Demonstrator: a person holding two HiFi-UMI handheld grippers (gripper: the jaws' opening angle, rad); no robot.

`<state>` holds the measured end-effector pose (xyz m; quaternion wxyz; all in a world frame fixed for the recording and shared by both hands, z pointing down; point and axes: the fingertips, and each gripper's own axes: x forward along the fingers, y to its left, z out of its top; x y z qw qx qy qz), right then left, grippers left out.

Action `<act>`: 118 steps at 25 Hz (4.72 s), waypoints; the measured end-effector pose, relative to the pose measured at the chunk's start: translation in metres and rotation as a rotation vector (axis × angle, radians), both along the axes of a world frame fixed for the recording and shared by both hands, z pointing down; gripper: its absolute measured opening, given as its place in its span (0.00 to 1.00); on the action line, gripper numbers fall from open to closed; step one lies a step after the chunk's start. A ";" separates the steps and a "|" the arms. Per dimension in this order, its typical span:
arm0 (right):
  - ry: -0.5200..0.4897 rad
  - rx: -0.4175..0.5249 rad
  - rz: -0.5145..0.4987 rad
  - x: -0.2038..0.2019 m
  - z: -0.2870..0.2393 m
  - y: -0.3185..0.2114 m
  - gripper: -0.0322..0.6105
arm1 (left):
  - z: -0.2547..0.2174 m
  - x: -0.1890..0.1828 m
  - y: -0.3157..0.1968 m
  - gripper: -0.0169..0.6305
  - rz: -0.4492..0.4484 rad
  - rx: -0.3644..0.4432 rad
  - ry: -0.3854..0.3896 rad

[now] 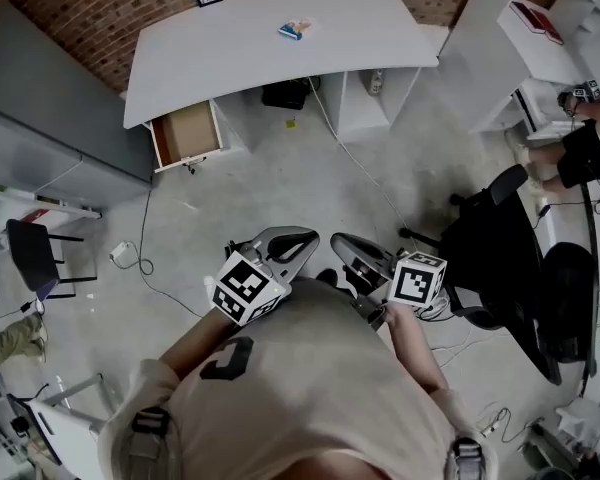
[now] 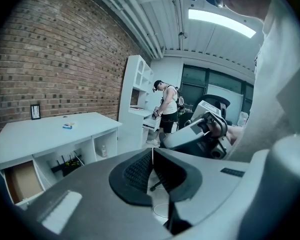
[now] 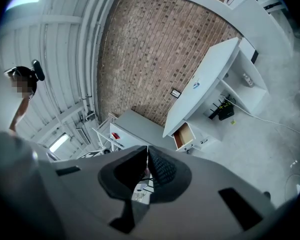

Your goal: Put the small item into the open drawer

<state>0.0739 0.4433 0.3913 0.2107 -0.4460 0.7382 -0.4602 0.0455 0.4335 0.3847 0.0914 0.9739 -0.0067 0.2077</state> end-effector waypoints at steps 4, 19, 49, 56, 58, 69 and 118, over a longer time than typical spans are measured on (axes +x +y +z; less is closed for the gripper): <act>-0.010 0.004 -0.006 0.005 0.000 -0.004 0.06 | 0.002 0.005 -0.002 0.04 0.000 -0.010 -0.015; 0.056 -0.049 0.033 0.034 0.001 -0.061 0.06 | 0.002 0.036 -0.068 0.04 0.043 -0.051 0.046; 0.174 -0.123 -0.178 -0.035 0.002 -0.246 0.06 | 0.009 -0.039 -0.270 0.04 -0.162 -0.124 0.142; 0.137 -0.111 -0.233 -0.030 0.005 -0.265 0.06 | 0.010 -0.033 -0.285 0.04 -0.216 -0.112 0.131; 0.128 -0.102 -0.254 -0.021 0.005 -0.272 0.06 | 0.010 -0.024 -0.290 0.04 -0.236 -0.101 0.124; 0.085 -0.033 -0.298 0.094 -0.005 -0.319 0.06 | -0.001 0.085 -0.322 0.04 -0.309 -0.052 0.112; 0.941 -0.353 -0.280 0.288 0.189 -0.734 0.06 | 0.054 0.063 -0.545 0.04 -0.644 -0.188 -0.012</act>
